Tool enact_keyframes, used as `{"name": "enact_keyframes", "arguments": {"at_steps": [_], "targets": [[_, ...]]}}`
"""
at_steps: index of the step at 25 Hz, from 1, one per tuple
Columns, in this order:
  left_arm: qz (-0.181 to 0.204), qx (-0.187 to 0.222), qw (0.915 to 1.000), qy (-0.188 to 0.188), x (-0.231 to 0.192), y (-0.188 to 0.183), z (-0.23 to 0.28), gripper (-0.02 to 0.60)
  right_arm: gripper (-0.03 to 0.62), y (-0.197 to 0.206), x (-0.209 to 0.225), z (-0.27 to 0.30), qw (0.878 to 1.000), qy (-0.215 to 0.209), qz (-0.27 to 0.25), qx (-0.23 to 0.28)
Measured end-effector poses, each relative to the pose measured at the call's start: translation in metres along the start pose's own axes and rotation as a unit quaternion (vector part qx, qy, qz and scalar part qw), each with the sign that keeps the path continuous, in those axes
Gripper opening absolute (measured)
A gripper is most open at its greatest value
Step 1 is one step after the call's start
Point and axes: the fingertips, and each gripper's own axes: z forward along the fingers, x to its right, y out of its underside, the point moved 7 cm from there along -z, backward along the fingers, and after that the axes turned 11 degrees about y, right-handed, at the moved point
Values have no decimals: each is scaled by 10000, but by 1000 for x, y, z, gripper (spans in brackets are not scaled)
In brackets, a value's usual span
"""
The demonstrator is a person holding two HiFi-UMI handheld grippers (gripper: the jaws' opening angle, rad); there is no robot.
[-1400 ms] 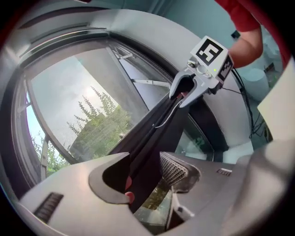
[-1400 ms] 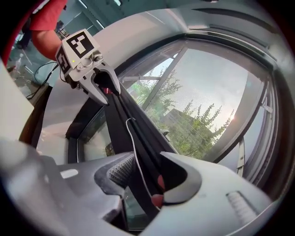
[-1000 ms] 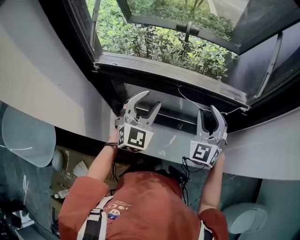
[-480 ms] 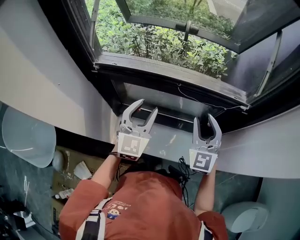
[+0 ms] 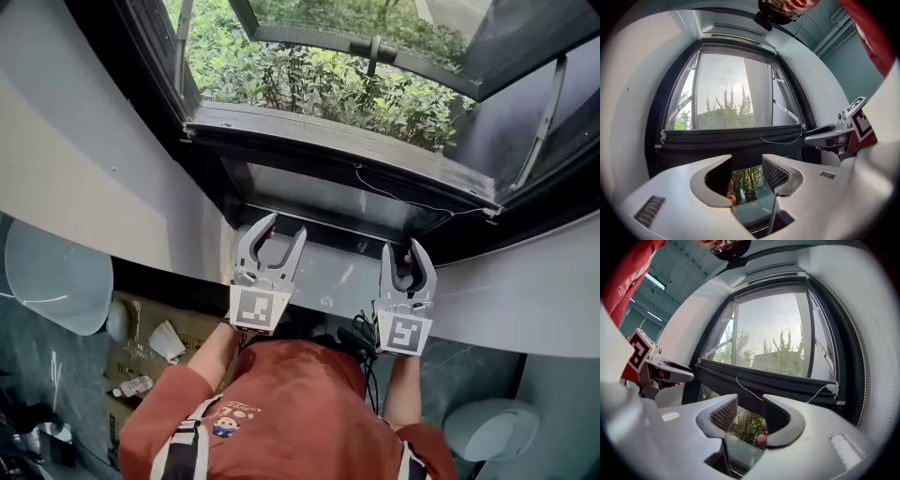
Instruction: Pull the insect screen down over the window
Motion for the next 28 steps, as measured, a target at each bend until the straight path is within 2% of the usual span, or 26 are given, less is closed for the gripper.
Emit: {"name": "enact_keyframes", "arguments": {"at_steps": [4, 7, 10, 14, 19, 25, 28], "targets": [[-14, -18, 9999, 111, 7, 4, -3, 206, 176, 7, -1, -10, 9995, 176, 232, 131], [-115, -16, 9998, 157, 11, 11, -8, 206, 176, 11, 1, -18, 9972, 377, 594, 262], [-177, -27, 9997, 189, 14, 16, -11, 206, 176, 15, 1, -24, 9950, 411, 855, 315], [-269, 9, 9994, 201, 14, 18, -11, 205, 176, 20, -5, -26, 9956, 360, 824, 248], [-208, 29, 9995, 234, 14, 17, -11, 199, 175, 20, -5, -26, 9956, 307, 848, 264], [-258, 31, 9994, 237, 14, 17, -12, 162, 173, 19, -6, -26, 9961, 264, 808, 243], [-282, 55, 9995, 150, 12, 14, -11, 112, 124, 17, -6, -25, 9970, 283, 684, 230]]}}
